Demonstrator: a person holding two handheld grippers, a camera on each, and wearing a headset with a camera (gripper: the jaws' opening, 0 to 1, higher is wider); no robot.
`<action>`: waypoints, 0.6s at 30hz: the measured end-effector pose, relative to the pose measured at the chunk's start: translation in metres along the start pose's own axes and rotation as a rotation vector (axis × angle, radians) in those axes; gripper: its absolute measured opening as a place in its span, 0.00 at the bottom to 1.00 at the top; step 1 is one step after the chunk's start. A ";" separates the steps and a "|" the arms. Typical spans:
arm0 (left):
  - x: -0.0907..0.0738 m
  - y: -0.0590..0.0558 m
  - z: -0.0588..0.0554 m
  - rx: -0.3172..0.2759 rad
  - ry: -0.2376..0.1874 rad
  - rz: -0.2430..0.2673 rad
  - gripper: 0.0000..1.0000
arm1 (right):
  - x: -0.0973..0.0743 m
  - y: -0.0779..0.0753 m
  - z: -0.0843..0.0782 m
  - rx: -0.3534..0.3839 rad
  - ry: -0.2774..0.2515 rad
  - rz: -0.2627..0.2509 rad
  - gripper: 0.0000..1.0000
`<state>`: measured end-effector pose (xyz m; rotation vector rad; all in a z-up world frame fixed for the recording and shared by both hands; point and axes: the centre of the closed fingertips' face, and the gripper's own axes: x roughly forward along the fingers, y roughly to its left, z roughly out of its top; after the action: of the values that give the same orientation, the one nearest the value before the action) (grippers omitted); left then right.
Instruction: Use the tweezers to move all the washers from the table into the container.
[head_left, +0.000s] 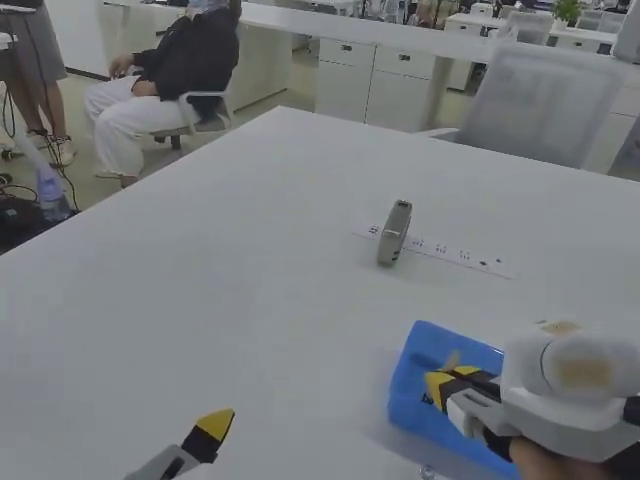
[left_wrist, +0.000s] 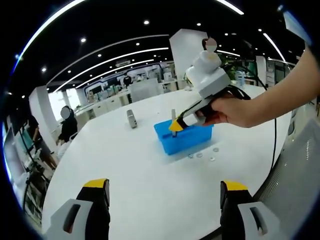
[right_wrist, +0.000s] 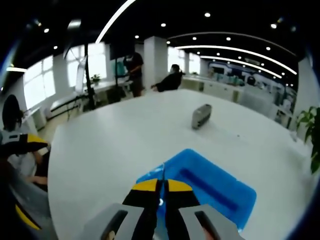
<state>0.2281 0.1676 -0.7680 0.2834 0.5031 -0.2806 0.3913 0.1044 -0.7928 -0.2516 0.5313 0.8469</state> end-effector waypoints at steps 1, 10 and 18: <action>0.000 0.000 0.000 0.001 0.001 0.001 0.94 | 0.000 0.000 0.000 -0.007 -0.001 -0.003 0.00; 0.000 0.000 0.000 0.011 0.002 0.005 0.93 | 0.001 -0.005 0.002 -0.003 0.013 -0.007 0.01; 0.000 0.001 0.001 0.018 0.000 0.011 0.93 | -0.032 -0.006 0.030 0.012 -0.087 -0.028 0.02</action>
<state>0.2281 0.1682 -0.7671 0.3041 0.4994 -0.2744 0.3892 0.0925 -0.7503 -0.2099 0.4501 0.8238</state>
